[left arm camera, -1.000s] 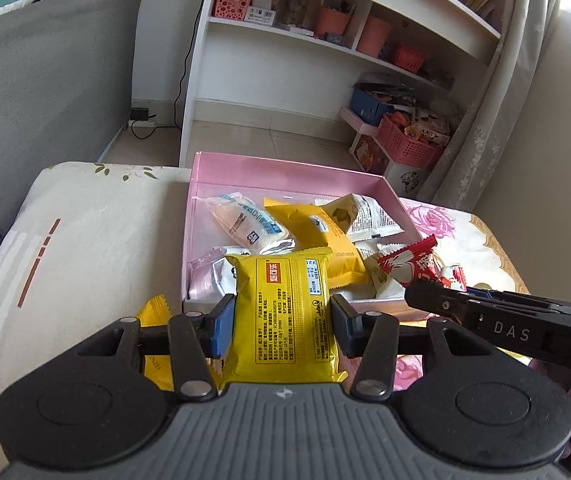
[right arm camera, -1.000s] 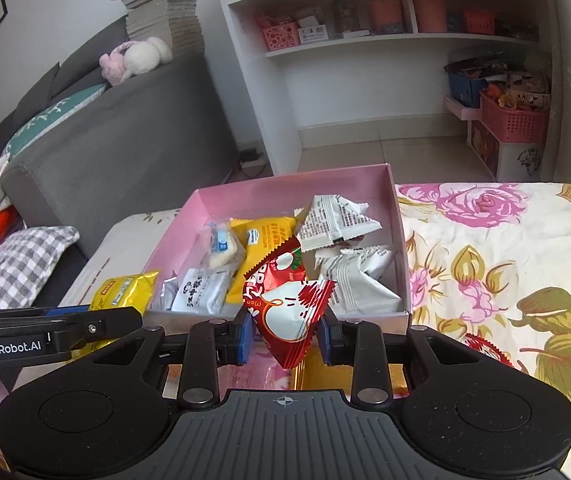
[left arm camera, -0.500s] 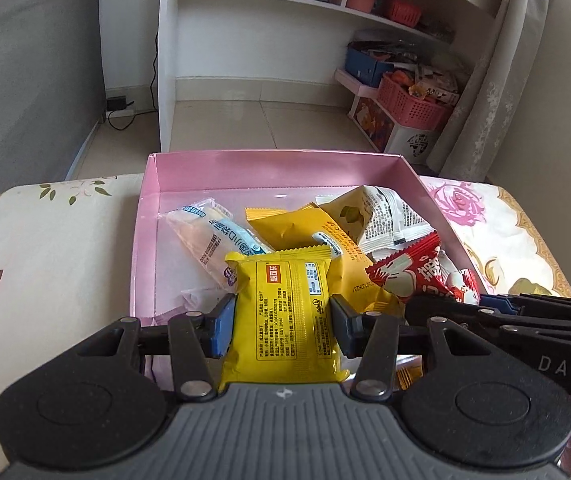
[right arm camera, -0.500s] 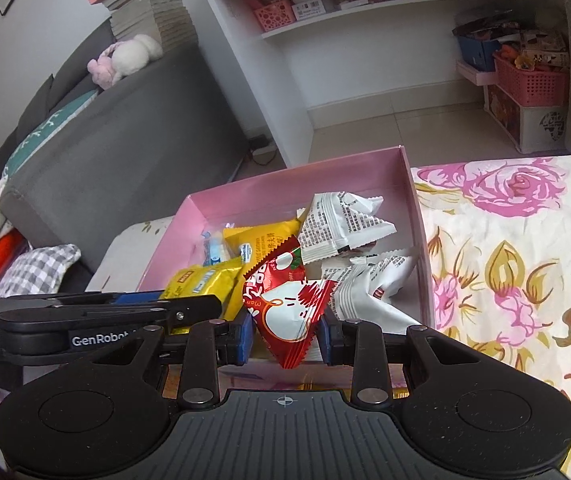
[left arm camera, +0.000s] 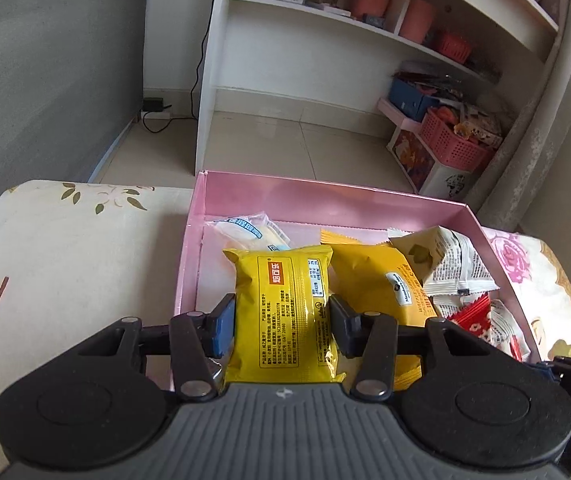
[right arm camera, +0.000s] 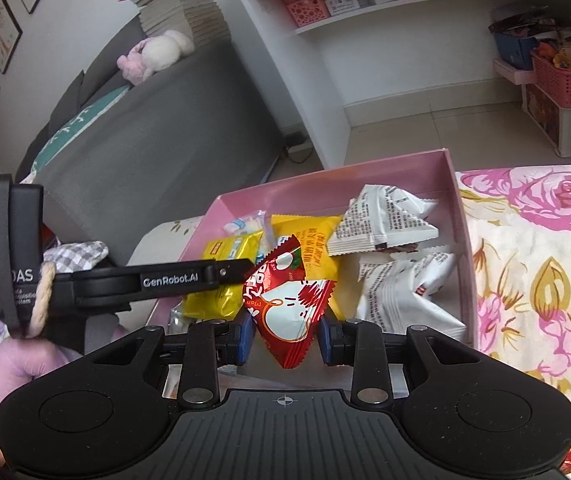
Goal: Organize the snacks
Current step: 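Carry the yellow packet and red candy into the pink box, then open both tools to drop the packets into the box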
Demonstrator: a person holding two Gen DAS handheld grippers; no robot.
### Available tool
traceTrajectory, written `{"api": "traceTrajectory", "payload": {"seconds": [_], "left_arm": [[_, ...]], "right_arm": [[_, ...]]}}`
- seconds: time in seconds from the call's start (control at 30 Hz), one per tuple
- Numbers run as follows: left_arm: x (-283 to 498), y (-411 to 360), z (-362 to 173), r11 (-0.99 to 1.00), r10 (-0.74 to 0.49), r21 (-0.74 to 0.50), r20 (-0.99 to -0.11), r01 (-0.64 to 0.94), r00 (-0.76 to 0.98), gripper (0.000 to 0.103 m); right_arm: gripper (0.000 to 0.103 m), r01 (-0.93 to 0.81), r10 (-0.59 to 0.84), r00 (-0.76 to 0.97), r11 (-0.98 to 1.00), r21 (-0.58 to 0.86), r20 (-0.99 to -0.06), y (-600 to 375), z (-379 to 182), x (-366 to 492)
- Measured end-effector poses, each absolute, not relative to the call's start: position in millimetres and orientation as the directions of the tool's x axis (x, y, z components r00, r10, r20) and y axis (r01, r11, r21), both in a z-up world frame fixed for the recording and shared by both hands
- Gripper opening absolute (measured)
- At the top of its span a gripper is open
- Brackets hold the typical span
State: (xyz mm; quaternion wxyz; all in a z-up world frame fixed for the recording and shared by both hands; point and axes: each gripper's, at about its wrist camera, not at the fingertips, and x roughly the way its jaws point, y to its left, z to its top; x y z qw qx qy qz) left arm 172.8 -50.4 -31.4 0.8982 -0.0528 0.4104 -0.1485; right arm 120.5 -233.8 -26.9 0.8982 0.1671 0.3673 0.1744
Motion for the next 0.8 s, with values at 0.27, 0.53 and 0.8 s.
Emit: {"api": "traceTrajectory", "payload": {"seconds": [0.27, 0.53, 0.8], "left_arm": [[167, -47, -32, 0.944, -0.329, -0.233, -0.718, 0.233, 0.614, 0.046], [155, -35, -22, 0.942, -0.334, -0.244, -0.704, 0.229, 0.626, 0.066], [122, -32, -3, 0.952, -0.307, -0.214, -0.687, 0.22, 0.659, 0.083]], "right_arm": [[0.033, -0.222, 0.438, 0.647, 0.891, 0.396, -0.624, -218, -29, 122], [0.057, -0.153, 0.406, 0.672, 0.895, 0.42, -0.62, -235, -25, 120], [0.076, -0.123, 0.381, 0.701, 0.897, 0.424, -0.603, -248, -7, 95]]}}
